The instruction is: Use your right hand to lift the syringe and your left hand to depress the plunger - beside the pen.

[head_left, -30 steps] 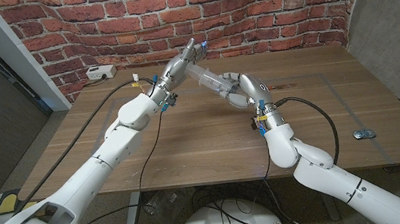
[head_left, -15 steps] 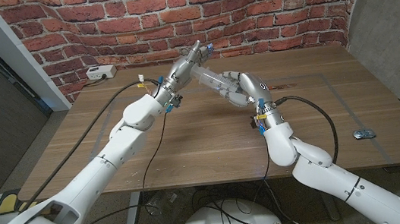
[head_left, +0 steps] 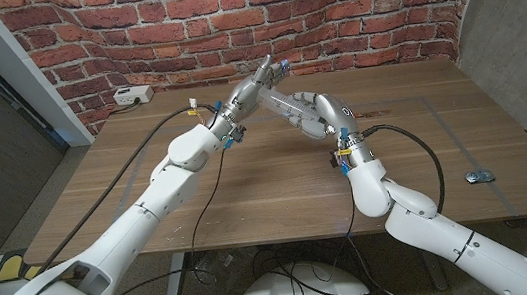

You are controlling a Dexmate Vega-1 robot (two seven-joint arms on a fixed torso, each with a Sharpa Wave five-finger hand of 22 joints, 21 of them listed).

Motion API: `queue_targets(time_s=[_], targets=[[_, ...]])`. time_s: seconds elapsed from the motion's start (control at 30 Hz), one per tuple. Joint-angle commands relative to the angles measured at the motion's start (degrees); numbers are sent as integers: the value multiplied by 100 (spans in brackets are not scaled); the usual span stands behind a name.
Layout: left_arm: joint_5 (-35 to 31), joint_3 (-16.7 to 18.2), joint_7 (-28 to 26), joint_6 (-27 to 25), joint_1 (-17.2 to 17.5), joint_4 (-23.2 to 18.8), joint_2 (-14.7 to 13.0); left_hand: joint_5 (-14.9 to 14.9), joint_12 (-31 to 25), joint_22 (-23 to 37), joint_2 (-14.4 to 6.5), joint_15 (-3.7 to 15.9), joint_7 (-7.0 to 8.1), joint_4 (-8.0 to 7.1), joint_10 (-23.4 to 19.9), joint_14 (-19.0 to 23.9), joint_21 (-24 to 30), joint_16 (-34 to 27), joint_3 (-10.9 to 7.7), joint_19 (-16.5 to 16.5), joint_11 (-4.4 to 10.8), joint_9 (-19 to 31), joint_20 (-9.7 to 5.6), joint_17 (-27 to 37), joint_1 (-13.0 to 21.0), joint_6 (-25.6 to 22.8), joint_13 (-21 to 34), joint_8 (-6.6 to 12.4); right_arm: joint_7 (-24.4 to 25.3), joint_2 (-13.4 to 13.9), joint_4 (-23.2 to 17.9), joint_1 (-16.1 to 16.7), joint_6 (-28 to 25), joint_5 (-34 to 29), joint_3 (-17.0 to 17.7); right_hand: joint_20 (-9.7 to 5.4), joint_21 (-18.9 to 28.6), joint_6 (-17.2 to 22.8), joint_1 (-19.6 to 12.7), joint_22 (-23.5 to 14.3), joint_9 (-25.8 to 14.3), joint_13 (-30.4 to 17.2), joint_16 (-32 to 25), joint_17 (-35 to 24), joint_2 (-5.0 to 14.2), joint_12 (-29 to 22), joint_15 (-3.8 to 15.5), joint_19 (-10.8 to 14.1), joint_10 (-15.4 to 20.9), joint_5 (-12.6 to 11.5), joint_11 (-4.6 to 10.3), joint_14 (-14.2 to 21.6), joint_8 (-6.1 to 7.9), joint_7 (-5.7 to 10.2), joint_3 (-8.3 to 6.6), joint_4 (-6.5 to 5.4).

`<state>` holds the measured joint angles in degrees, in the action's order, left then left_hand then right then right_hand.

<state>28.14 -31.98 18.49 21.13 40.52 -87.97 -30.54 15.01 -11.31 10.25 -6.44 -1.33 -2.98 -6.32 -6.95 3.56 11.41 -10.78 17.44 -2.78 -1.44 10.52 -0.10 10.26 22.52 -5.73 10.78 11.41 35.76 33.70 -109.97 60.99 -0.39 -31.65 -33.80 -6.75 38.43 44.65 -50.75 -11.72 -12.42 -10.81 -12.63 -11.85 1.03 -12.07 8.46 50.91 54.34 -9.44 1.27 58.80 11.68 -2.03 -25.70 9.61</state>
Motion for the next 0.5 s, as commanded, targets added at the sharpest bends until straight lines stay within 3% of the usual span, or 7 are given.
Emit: queue_targets(time_s=[0.03,0.37,0.5], targets=[[-15,-93,97,-13,-63,55,80,-37,-19,21,-36,21,35,-26,19,-13,5,5,-2,-68,1,17,16,24,25,-9,15,-17,19,37,-75,70,-39,-17,40,-565,49,791,-814,4,-26,-13,8,-22,865,-21,413,-33,444,-39,391,126,18,775,-393,-330],[-42,-79,43,-42,-21,-3,43,-39,-20,21,-37,15,42,-27,19,-11,7,3,-2,-72,8,17,18,24,27,-11,16,-15,70,35,-83,120,-48,2,70,-563,73,799,-812,8,-28,-14,11,-22,863,-17,408,-47,443,-39,427,121,19,776,-395,-328],[-53,-64,17,-51,-1,-43,18,-39,-19,21,-37,20,48,-27,23,-11,7,2,-2,-73,13,17,22,24,27,-8,16,-17,74,36,-80,126,-59,-1,70,-564,93,800,-807,10,-28,-15,12,-24,865,-15,409,-54,445,-38,369,118,17,778,-396,-329]])
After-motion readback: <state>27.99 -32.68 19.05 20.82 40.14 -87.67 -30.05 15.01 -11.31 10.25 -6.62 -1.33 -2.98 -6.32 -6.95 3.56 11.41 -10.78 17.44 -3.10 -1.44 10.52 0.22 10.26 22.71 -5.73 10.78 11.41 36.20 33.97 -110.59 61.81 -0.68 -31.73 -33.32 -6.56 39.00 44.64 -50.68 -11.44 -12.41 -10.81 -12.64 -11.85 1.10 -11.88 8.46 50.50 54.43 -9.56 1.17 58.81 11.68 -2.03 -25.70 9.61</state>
